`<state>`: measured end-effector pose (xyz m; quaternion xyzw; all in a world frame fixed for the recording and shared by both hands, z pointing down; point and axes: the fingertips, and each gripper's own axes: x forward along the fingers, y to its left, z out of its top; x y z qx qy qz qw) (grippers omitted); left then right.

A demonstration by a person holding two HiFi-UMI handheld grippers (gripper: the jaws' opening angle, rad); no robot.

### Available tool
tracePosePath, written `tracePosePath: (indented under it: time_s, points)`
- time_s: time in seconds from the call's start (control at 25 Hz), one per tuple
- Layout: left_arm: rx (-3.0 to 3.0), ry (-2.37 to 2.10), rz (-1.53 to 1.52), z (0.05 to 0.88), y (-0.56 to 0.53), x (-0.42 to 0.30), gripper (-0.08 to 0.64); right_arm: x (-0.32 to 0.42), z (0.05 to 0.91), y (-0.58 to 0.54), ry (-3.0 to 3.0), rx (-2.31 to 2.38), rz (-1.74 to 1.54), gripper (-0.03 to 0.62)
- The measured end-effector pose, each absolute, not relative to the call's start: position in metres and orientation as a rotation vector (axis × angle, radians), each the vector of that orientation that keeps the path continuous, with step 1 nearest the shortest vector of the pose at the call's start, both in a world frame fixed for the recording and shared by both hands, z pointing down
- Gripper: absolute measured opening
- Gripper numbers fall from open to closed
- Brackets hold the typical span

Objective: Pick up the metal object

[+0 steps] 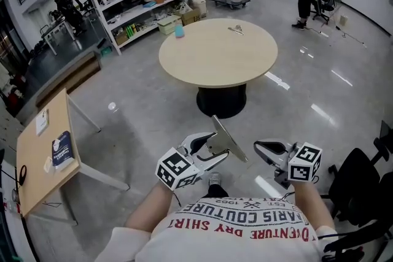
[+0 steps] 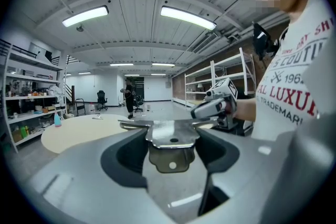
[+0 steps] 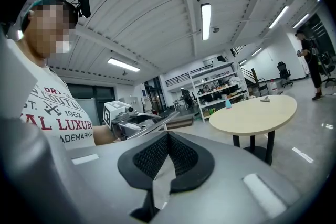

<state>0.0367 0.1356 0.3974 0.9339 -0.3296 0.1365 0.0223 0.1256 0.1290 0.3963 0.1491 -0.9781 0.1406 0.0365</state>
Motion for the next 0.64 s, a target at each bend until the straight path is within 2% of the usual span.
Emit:
tracePosePath:
  time_s: [0.64]
  points:
    - [2.905, -0.998, 0.43, 0.3984, 0.1393, 0.035, 0.281, 0.1203, 0.3943, 0.1325, -2.996, 0.459, 0.406, -0.002]
